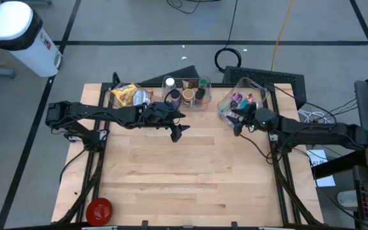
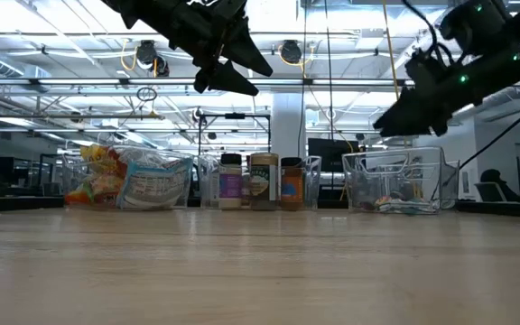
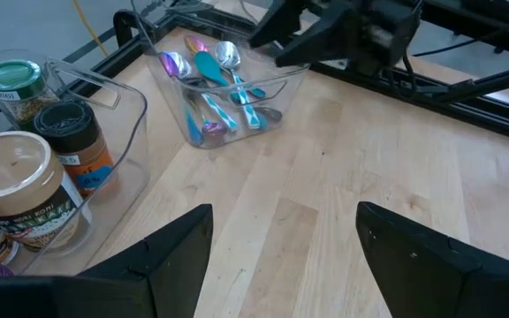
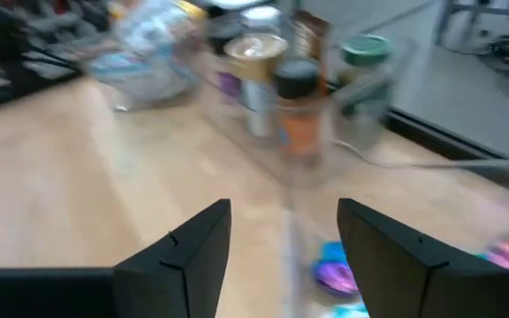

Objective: Pick & Place Food Item
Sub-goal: Return to Home Position

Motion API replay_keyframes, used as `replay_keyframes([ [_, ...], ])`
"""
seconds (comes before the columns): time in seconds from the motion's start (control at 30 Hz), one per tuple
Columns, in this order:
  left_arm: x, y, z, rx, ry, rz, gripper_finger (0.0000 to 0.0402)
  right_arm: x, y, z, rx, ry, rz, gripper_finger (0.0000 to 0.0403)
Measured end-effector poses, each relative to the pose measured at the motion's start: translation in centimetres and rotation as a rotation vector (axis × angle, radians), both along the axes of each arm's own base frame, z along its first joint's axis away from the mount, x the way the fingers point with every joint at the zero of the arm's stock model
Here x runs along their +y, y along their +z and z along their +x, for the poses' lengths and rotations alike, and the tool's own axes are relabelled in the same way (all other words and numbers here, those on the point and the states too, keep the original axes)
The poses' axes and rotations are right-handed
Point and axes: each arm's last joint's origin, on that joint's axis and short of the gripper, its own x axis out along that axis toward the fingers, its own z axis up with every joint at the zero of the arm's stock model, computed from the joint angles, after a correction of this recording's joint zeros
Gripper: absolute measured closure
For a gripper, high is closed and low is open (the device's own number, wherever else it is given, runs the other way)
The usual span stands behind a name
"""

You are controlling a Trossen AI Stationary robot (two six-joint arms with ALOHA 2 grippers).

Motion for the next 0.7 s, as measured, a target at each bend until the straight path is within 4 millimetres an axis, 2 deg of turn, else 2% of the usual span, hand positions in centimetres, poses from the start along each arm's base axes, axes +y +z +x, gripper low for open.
replay_keyframes([
  [0.13,0.0,0.0,0.0,0.000,0.000,0.000,0.0117,1.3,1.0,0.7,-0.094,0.127,0.026,0.0208],
  [0.37,0.0,0.0,0.0,0.000,0.000,0.000,0.0117,4.6,3.4,1.2,-0.322,0.538,-0.012,0.0220],
  [0.47,0.0,0.0,0.0,0.000,0.000,0.000,0.0117,5.1,4.5,0.4,-0.350,0.558,-0.002,0.0228],
  [0.7,0.0,0.0,0.0,0.000,0.000,0.000,0.0117,5.1,5.8,-3.0,-0.286,0.543,0.050,0.0244],
])
